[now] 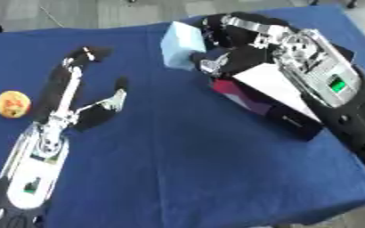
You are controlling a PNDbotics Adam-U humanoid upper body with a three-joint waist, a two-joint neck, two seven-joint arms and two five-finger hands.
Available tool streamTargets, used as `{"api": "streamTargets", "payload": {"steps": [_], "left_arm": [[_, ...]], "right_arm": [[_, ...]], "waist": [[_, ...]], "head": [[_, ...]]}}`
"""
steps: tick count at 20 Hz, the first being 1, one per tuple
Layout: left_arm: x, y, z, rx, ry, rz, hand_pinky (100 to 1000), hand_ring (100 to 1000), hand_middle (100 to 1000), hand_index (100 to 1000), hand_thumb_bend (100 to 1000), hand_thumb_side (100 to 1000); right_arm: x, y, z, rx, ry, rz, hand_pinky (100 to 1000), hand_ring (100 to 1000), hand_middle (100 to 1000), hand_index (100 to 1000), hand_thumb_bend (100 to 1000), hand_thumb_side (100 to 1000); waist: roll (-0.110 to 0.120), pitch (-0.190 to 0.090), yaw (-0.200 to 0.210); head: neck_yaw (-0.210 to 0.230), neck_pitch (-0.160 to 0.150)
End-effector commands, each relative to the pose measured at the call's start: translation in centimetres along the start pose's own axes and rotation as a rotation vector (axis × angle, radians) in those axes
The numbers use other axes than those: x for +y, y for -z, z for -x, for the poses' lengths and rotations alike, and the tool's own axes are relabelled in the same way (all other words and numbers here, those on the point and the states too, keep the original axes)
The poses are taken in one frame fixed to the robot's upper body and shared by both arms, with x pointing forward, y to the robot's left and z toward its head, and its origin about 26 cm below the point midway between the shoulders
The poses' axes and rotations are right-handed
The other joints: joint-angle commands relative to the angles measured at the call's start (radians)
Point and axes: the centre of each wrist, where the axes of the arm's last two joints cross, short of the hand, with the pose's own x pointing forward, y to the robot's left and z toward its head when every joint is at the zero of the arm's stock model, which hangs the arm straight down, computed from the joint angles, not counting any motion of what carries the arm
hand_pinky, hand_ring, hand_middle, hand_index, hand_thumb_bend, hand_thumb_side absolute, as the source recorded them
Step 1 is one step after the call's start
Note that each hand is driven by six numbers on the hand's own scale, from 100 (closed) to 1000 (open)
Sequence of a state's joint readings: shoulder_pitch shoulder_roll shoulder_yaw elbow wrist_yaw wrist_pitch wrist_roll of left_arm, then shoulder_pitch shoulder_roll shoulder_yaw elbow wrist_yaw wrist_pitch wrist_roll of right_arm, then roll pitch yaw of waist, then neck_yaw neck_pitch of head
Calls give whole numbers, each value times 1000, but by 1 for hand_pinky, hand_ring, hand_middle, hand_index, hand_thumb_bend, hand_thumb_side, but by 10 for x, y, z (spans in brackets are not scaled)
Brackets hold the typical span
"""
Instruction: Pick up the objects with one hand, pass them to the other hand, and then place them into the box on the other side of the table.
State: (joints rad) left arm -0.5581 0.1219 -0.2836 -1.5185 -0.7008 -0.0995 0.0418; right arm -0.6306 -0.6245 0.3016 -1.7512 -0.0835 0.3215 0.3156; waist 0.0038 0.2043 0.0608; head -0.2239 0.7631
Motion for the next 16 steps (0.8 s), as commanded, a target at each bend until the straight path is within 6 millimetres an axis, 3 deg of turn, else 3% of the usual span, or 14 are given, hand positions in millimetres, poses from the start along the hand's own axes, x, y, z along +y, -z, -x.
{"api": "streamTargets", "payload": {"steps": [1, 16], "left_arm": [[10, -1, 5, 8, 33, -17, 849, 754, 735, 825, 169, 400], [16, -19, 21, 73, 69, -16, 849, 753, 731, 824, 144, 393]], "right_arm": [[-18, -13, -2, 13, -55, 85, 856, 664, 631, 555, 100, 129], [-43, -68, 57, 225, -123, 402, 856, 691, 700, 625, 100, 111]], "waist": [[-1, -34, -6], [5, -38, -31]], "head": [[-2, 1], [-35, 0]]}}
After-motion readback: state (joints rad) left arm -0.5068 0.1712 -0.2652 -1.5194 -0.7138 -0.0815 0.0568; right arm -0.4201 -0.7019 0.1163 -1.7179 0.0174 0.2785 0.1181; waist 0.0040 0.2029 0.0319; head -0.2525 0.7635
